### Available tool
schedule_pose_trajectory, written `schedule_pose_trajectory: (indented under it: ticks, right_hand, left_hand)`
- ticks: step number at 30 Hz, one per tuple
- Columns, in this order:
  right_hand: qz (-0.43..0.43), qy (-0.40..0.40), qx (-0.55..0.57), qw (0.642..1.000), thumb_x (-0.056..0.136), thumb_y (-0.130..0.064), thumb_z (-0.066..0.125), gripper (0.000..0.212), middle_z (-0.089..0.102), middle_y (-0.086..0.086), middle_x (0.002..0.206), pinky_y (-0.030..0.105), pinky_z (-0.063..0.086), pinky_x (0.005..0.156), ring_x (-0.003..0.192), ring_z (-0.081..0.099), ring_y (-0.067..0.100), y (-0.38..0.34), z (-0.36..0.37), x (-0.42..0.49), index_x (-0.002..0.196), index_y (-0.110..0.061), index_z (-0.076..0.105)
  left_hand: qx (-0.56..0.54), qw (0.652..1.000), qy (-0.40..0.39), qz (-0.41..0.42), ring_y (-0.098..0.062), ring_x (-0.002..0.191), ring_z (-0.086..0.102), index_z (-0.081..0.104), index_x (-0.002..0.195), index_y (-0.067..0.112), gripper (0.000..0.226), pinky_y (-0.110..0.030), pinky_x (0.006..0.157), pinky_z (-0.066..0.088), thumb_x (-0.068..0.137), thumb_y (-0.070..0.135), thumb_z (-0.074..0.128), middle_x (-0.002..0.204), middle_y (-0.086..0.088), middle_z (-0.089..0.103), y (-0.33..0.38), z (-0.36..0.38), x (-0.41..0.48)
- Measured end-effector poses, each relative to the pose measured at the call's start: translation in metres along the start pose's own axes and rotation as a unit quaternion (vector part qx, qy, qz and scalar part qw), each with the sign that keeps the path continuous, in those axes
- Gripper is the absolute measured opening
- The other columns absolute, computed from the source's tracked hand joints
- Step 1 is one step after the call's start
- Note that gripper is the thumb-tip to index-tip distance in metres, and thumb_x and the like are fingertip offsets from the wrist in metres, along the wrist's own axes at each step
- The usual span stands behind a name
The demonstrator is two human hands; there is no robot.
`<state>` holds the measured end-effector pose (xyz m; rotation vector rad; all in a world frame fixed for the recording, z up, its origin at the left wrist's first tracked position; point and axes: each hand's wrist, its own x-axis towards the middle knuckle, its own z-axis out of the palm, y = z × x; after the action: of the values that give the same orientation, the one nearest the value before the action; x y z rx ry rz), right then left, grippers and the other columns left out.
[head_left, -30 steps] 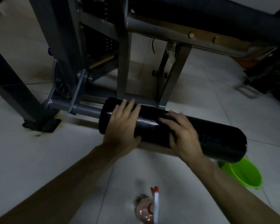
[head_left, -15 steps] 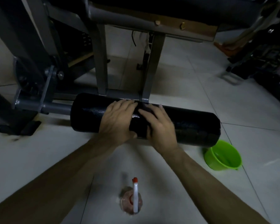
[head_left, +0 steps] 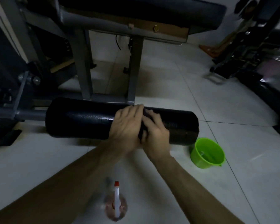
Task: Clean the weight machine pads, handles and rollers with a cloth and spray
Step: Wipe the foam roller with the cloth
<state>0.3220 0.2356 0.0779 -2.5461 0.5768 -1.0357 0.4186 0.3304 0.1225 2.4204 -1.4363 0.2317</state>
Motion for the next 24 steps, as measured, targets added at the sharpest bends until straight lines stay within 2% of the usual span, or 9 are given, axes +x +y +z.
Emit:
schedule_pose_trajectory:
  ticks: [3,5,7,9,10,13,17,20,24]
  right_hand:
    - [-0.041,0.001,-0.028,0.999,0.078,-0.005,0.048,0.059,0.060,0.009,0.143,0.051,0.036,0.120,0.134,0.056,0.029,0.031,-0.022,0.006,0.132,-0.015,0.069]
    - [0.013,0.030,-0.053,0.998,0.073,0.005,0.049,0.067,0.060,0.006,0.143,0.048,0.038,0.119,0.134,0.057,0.027,0.071,-0.053,-0.005,0.132,-0.018,0.070]
    - [0.100,0.057,-0.059,0.992,0.073,0.012,0.053,0.071,0.059,0.001,0.143,0.031,0.041,0.117,0.132,0.058,0.024,0.101,-0.080,-0.017,0.133,-0.020,0.069]
    - [0.170,0.097,-0.057,0.979,0.073,0.013,0.056,0.070,0.059,0.001,0.143,0.009,0.034,0.111,0.128,0.060,0.023,0.111,-0.093,-0.022,0.133,-0.019,0.069]
    - [0.193,0.116,-0.052,0.973,0.073,0.013,0.056,0.069,0.059,0.002,0.142,0.005,0.031,0.109,0.127,0.060,0.023,0.111,-0.092,-0.023,0.134,-0.018,0.069]
    - [0.183,0.129,-0.029,0.974,0.071,0.013,0.056,0.071,0.057,0.006,0.145,0.018,0.036,0.115,0.132,0.055,0.023,0.082,-0.063,-0.020,0.134,-0.015,0.068]
    - [0.045,0.041,-0.012,0.998,0.071,0.012,0.059,0.069,0.056,0.009,0.148,0.040,0.044,0.114,0.139,0.051,0.028,0.028,-0.021,-0.008,0.134,-0.013,0.067]
    - [-0.025,-0.010,-0.035,0.999,0.072,0.009,0.054,0.069,0.056,0.007,0.149,0.046,0.047,0.111,0.138,0.053,0.027,0.044,-0.036,-0.005,0.136,-0.015,0.067]
    - [0.100,0.066,-0.078,0.990,0.070,0.014,0.057,0.072,0.058,0.000,0.144,0.038,0.050,0.106,0.131,0.058,0.023,0.104,-0.089,-0.025,0.131,-0.020,0.071]
  left_hand:
    - [0.034,0.999,-0.016,-0.003,-0.021,0.145,0.030,0.014,0.160,0.014,0.125,-0.036,0.118,0.025,0.062,0.056,0.079,0.158,-0.002,0.033,0.003,0.004,0.005]
    - [0.092,0.995,-0.037,0.010,-0.022,0.144,0.029,0.016,0.159,0.017,0.132,-0.036,0.116,0.027,0.054,0.049,0.089,0.159,0.000,0.029,-0.003,0.006,0.008]
    - [0.116,0.992,-0.052,0.017,-0.024,0.140,0.031,0.021,0.157,0.020,0.126,-0.037,0.112,0.029,0.054,0.045,0.091,0.158,0.002,0.029,-0.005,0.004,0.012]
    - [0.126,0.990,-0.066,0.021,-0.025,0.136,0.033,0.024,0.155,0.022,0.121,-0.038,0.108,0.030,0.056,0.044,0.092,0.156,0.002,0.031,-0.004,0.002,0.018]
    - [0.129,0.989,-0.075,0.024,-0.025,0.135,0.034,0.026,0.154,0.022,0.120,-0.038,0.107,0.031,0.056,0.045,0.092,0.154,0.002,0.033,-0.004,0.000,0.021]
    - [0.129,0.986,-0.099,0.029,-0.025,0.129,0.039,0.034,0.148,0.023,0.119,-0.040,0.102,0.033,0.049,0.053,0.093,0.148,0.003,0.041,-0.008,-0.007,0.031]
    - [0.128,0.981,-0.145,0.022,-0.025,0.125,0.041,0.036,0.147,0.026,0.123,-0.040,0.099,0.034,0.043,0.059,0.093,0.144,0.004,0.045,-0.007,-0.016,0.042]
    - [0.122,0.981,-0.151,0.020,-0.024,0.125,0.041,0.036,0.147,0.028,0.123,-0.040,0.101,0.036,0.044,0.060,0.093,0.143,0.005,0.045,-0.008,-0.019,0.042]
    - [0.103,0.983,-0.148,0.023,-0.024,0.129,0.040,0.033,0.151,0.027,0.124,-0.040,0.105,0.035,0.047,0.059,0.094,0.147,0.005,0.044,-0.010,-0.020,0.038]
